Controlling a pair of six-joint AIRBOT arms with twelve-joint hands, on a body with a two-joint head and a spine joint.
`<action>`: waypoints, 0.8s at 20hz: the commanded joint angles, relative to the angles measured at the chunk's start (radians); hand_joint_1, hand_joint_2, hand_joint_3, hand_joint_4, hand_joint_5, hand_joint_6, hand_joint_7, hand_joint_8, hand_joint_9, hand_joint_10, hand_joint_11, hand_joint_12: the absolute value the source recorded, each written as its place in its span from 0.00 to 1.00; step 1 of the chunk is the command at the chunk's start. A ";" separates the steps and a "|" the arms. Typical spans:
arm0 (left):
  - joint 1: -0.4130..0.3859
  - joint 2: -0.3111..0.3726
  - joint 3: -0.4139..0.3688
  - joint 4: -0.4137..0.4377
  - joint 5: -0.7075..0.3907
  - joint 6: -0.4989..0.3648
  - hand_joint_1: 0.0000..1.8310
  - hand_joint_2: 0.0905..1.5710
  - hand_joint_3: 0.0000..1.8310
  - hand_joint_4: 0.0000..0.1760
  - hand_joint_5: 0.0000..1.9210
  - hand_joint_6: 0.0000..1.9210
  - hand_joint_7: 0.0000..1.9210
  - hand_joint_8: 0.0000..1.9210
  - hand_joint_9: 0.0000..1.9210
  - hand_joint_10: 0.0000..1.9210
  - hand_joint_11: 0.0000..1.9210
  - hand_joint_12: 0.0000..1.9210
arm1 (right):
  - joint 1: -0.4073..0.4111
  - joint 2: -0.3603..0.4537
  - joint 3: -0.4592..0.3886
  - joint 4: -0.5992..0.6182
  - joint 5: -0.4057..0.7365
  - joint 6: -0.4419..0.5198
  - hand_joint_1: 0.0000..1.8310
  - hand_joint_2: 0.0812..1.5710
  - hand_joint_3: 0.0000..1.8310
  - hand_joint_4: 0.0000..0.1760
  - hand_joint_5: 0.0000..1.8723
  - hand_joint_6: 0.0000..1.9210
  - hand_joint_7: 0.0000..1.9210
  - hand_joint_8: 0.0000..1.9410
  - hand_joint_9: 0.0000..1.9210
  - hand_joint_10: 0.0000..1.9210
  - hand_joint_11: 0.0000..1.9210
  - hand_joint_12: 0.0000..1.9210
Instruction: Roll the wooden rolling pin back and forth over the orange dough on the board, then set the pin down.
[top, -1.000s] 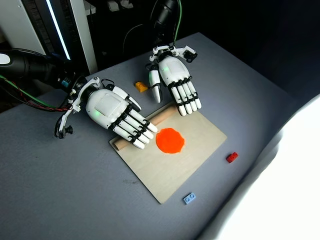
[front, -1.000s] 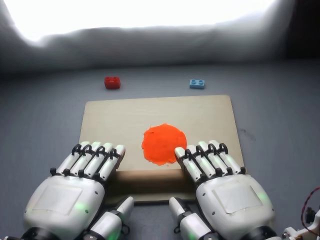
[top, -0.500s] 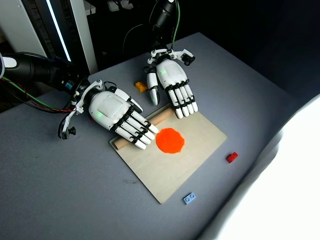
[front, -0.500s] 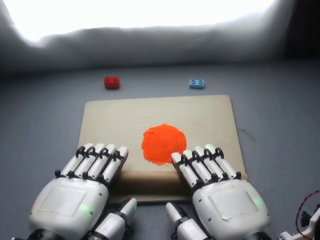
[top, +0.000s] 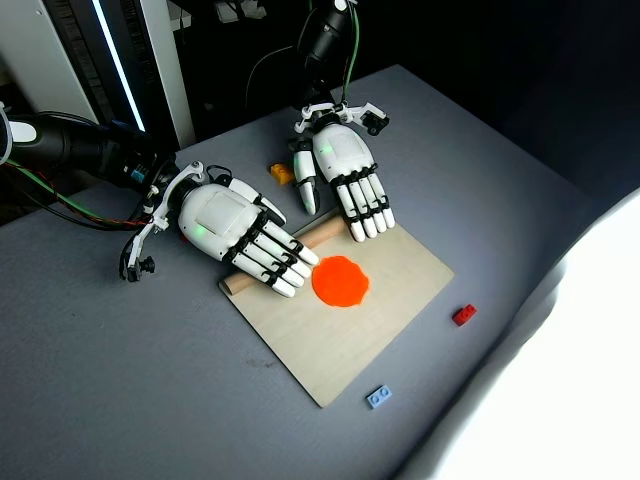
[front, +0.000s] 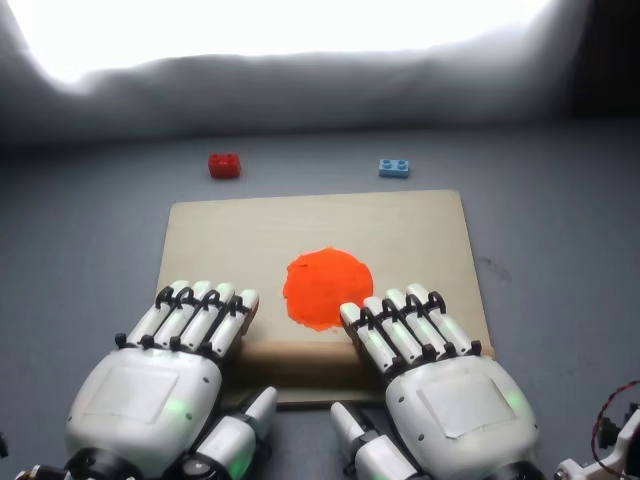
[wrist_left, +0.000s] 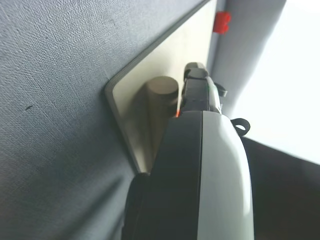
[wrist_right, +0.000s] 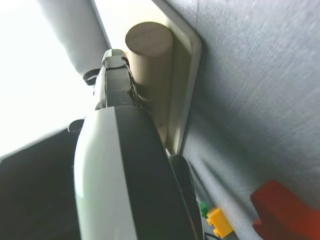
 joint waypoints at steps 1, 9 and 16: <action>-0.013 -0.004 0.007 0.055 -0.082 0.000 0.00 0.99 0.00 0.00 0.02 0.00 0.01 0.00 0.00 0.00 0.00 0.02 | 0.005 -0.001 0.007 -0.076 0.052 0.006 0.00 1.00 0.02 0.00 0.05 0.01 0.05 0.00 0.02 0.00 0.00 0.00; -0.032 -0.025 0.034 0.023 -0.092 -0.039 0.00 0.99 0.00 0.00 0.01 0.00 0.00 0.00 0.00 0.00 0.01 0.00 | 0.003 -0.001 0.056 -0.121 0.030 0.017 0.00 1.00 0.02 0.00 0.06 0.01 0.05 0.00 0.02 0.01 0.00 0.00; -0.032 -0.047 0.061 0.006 -0.108 -0.062 0.00 0.99 0.00 0.00 0.01 0.00 0.01 0.00 0.00 0.00 0.01 0.01 | 0.012 -0.001 0.094 -0.138 0.019 0.030 0.00 1.00 0.02 0.00 0.05 0.00 0.05 0.00 0.02 0.00 0.00 0.00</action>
